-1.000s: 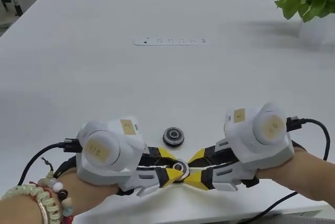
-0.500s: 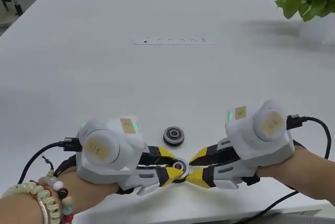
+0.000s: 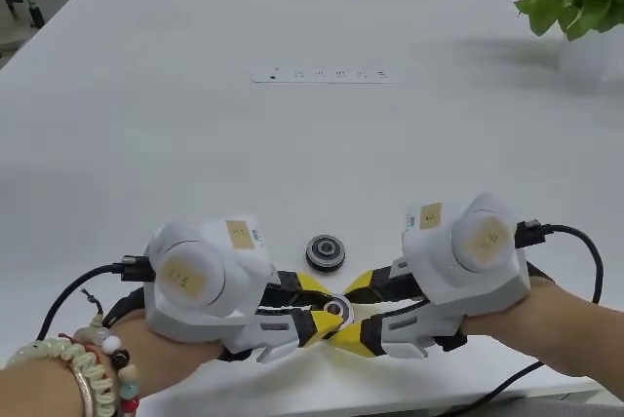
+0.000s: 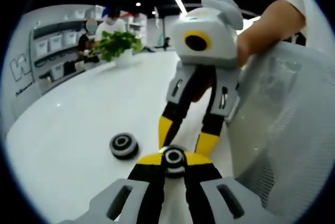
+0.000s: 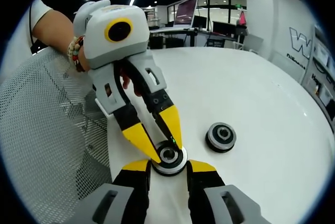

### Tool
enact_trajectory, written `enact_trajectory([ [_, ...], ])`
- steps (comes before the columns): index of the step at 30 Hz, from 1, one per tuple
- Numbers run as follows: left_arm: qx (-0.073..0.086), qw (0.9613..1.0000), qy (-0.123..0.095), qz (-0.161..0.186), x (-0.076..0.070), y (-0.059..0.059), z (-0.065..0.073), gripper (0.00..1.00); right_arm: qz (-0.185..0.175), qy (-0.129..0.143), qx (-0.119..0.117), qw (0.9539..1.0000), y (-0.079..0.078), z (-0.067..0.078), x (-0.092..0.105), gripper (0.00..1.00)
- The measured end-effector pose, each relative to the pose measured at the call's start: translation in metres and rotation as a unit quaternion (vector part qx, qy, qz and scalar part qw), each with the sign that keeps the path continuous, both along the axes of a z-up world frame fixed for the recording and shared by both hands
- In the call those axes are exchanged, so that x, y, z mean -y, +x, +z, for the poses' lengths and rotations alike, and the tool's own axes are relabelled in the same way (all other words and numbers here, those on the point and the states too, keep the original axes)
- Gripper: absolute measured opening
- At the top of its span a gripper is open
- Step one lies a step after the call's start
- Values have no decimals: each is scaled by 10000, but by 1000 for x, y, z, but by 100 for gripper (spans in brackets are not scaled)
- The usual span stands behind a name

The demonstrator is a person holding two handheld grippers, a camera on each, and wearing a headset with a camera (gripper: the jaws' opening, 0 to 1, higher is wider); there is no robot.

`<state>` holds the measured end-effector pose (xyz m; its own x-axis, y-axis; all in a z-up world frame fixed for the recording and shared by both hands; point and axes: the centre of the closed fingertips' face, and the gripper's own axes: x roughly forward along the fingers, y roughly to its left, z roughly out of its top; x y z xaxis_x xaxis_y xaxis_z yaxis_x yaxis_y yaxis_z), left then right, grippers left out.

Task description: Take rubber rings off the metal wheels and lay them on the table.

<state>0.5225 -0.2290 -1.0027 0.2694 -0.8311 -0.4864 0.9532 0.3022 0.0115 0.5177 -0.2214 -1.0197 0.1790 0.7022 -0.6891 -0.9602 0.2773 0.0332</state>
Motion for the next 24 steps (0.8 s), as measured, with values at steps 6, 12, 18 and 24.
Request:
enact_trajectory([
  [6, 1, 10000, 0, 0, 0, 0, 0, 14, 57, -6, -15, 10000, -1, 1, 3, 23],
  [12, 1, 10000, -6, 10, 0, 0, 0, 14, 63, 4, -82, 9999, -2, 0, 5, 21],
  [18, -6, 10000, -21, 22, 0, 0, 0, 14, 106, -52, -114, 9999, -3, -2, 10, 15],
  [24, -10, 10000, -27, 35, 0, 0, 0, 14, 135, -87, -94, 9998, -3, -2, 11, 12],
])
